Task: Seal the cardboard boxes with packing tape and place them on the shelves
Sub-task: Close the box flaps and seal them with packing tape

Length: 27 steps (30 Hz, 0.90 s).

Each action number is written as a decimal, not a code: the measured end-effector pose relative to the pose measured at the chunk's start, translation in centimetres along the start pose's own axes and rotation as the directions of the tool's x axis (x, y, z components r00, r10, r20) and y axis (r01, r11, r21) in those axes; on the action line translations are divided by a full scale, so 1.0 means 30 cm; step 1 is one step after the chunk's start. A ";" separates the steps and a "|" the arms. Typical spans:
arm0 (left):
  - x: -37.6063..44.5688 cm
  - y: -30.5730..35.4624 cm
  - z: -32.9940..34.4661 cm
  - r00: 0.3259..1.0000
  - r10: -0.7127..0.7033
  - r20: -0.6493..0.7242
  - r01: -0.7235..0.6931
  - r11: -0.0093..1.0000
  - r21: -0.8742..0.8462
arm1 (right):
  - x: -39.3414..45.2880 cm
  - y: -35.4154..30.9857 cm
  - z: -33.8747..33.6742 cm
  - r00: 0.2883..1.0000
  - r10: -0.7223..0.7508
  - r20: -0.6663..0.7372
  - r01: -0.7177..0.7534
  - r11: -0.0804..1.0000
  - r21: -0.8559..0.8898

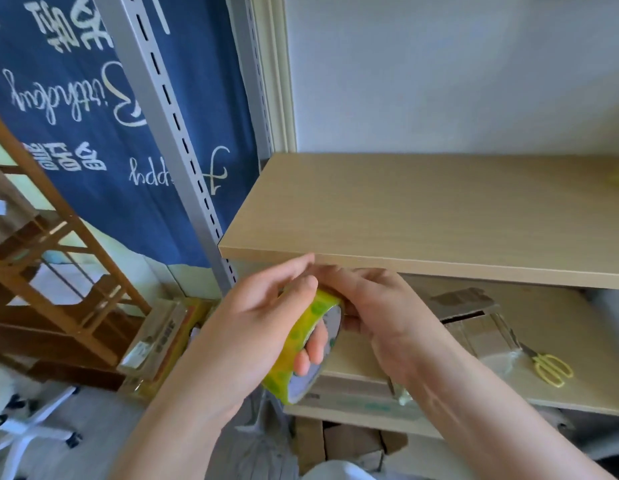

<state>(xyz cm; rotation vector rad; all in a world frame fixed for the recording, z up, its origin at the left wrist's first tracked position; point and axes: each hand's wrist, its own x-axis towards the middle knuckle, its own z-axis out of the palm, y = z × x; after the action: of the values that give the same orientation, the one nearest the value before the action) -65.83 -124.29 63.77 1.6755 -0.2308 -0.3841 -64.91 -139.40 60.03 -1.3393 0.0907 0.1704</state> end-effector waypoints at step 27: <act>0.365 -0.404 0.471 0.769 -0.352 0.533 0.085 0.883 0.461 | -0.128 0.440 -0.697 0.778 0.139 -0.612 -0.088 0.990 0.113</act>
<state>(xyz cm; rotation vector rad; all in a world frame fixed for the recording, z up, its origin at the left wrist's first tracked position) -61.93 -139.57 49.02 1.9596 -0.6269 -1.1330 -70.31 -157.12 43.21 -1.2650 0.7352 -0.1823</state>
